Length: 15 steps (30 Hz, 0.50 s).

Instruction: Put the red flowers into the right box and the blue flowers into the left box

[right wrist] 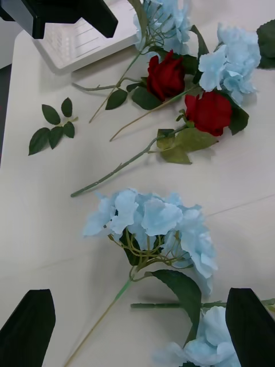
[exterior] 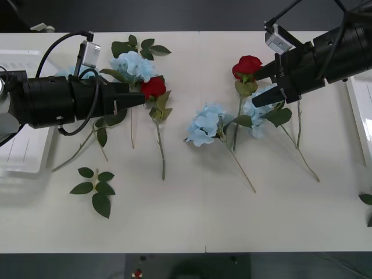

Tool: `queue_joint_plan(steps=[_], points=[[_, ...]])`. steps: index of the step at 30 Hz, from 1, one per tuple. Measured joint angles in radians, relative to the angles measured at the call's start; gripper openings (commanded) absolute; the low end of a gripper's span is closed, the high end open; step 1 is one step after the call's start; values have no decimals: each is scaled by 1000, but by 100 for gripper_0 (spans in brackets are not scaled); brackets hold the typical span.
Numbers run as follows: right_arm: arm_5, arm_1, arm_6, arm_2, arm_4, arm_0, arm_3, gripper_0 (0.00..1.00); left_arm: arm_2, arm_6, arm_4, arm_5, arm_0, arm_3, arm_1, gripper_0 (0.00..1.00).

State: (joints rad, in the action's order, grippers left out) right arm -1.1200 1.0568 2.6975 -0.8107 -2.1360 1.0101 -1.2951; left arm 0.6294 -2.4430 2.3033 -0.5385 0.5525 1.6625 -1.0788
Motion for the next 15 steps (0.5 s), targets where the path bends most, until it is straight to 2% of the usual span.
queue_joint_plan(steps=[2,3,15], points=[[0,0,0,0,0,0,0,87,0,0,0,0,0,0,0,93],[0,0,0,0,0,0,0,87,0,0,0,0,0,0,0,100],[0,0,0,0,0,0,0,87,0,0,0,0,0,0,0,100]])
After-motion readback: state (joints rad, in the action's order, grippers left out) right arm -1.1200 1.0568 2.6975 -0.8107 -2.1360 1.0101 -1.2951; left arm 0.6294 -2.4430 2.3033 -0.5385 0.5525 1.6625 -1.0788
